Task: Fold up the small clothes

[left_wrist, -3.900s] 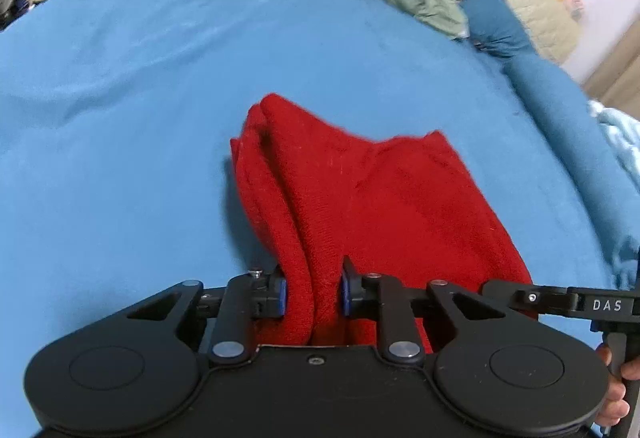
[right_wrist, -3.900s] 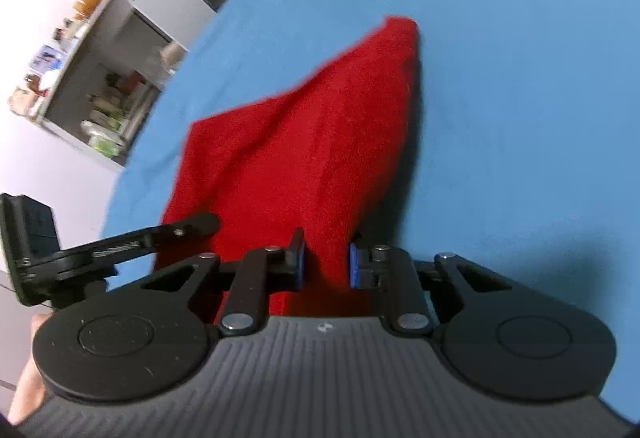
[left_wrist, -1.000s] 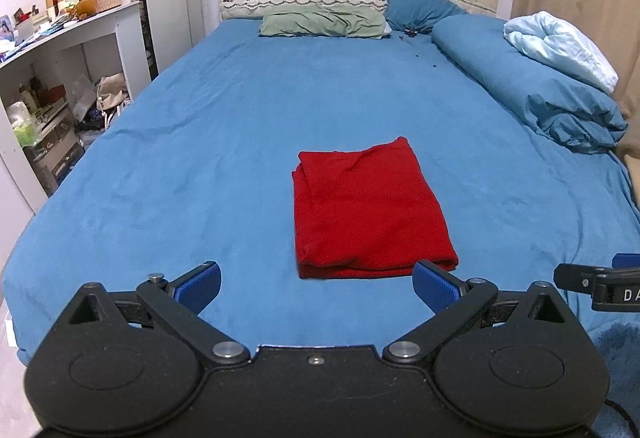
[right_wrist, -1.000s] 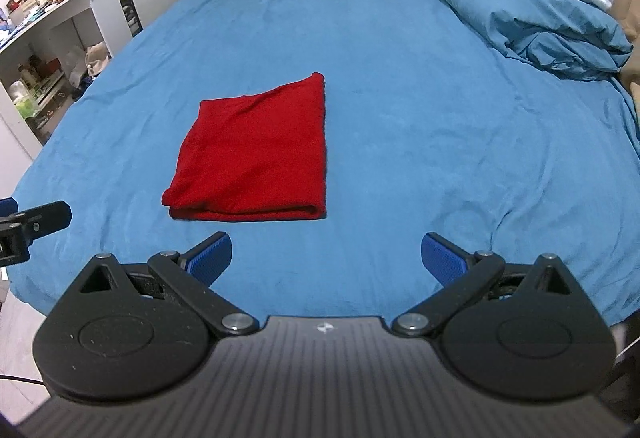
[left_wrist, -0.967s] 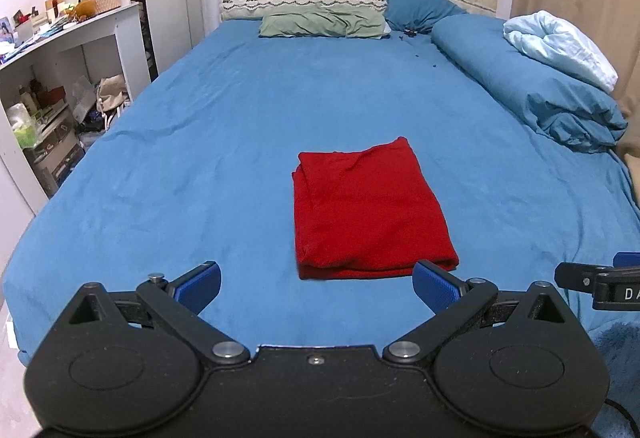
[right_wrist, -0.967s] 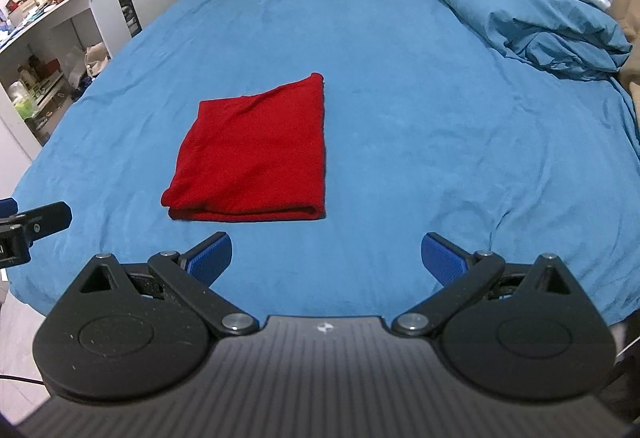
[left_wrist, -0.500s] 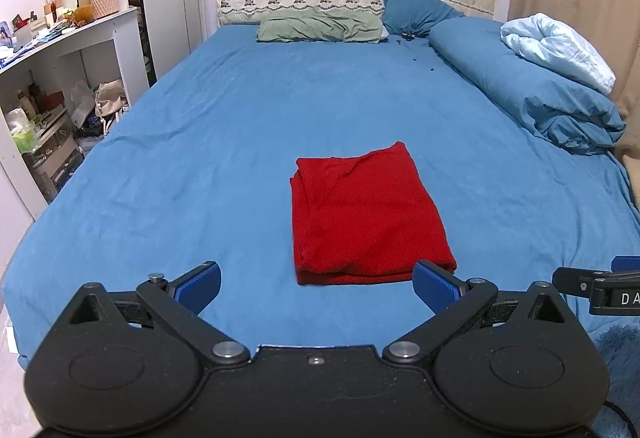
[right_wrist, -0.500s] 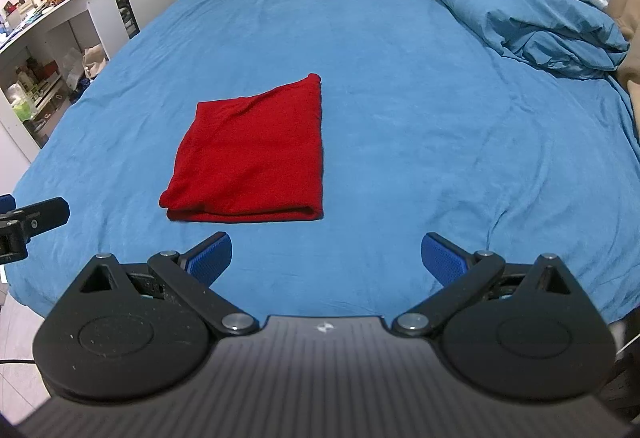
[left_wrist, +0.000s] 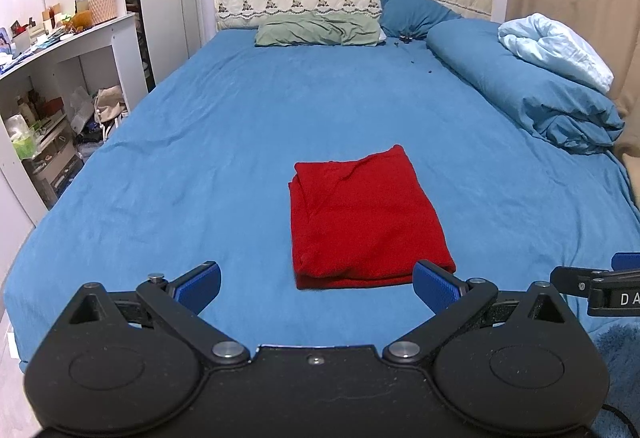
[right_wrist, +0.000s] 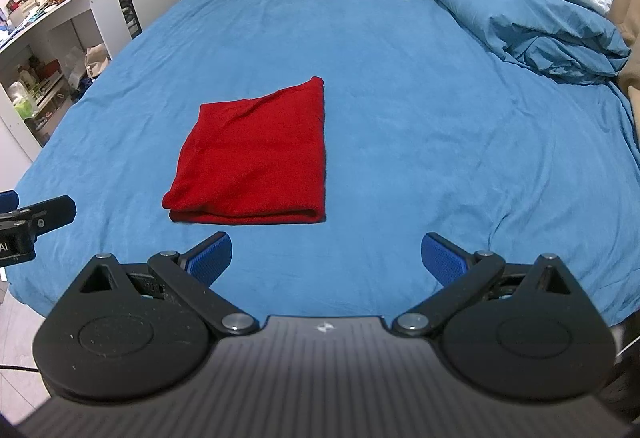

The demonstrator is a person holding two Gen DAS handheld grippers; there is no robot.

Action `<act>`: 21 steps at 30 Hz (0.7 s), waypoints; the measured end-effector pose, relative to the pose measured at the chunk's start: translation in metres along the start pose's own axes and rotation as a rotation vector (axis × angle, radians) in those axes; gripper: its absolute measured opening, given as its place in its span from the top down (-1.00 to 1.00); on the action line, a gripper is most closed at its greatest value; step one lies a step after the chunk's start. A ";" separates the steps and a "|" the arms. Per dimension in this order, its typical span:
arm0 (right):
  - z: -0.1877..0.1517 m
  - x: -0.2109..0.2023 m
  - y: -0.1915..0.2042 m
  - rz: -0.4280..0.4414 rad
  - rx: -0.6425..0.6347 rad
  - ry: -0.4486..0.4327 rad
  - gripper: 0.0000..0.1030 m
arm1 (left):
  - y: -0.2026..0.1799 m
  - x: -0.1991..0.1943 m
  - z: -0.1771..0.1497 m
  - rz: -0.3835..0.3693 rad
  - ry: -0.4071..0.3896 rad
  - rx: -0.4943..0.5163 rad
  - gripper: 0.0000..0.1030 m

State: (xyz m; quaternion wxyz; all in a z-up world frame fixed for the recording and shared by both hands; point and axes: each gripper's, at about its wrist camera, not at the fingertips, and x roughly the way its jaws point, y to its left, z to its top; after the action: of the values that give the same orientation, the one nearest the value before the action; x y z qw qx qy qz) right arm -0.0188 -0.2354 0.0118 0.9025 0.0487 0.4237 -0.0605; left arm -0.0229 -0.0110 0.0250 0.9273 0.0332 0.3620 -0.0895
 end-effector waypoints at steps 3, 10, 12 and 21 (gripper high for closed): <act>0.000 0.000 0.000 -0.001 0.000 0.000 -1.00 | 0.000 0.000 0.000 -0.001 0.001 0.000 -1.00; 0.000 0.000 0.001 0.000 0.000 0.000 -1.00 | -0.001 0.000 0.000 0.002 -0.002 -0.001 -1.00; 0.000 0.000 0.001 0.000 -0.003 0.000 -1.00 | -0.001 0.000 0.001 0.004 -0.003 -0.002 -1.00; 0.001 0.000 0.002 0.002 -0.008 -0.002 -1.00 | -0.002 -0.001 0.001 0.033 -0.022 0.004 -1.00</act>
State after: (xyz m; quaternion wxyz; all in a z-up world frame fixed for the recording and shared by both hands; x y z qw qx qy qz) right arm -0.0179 -0.2337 0.0126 0.9031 0.0452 0.4230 -0.0579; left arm -0.0230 -0.0128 0.0261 0.9325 0.0401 0.3510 -0.0753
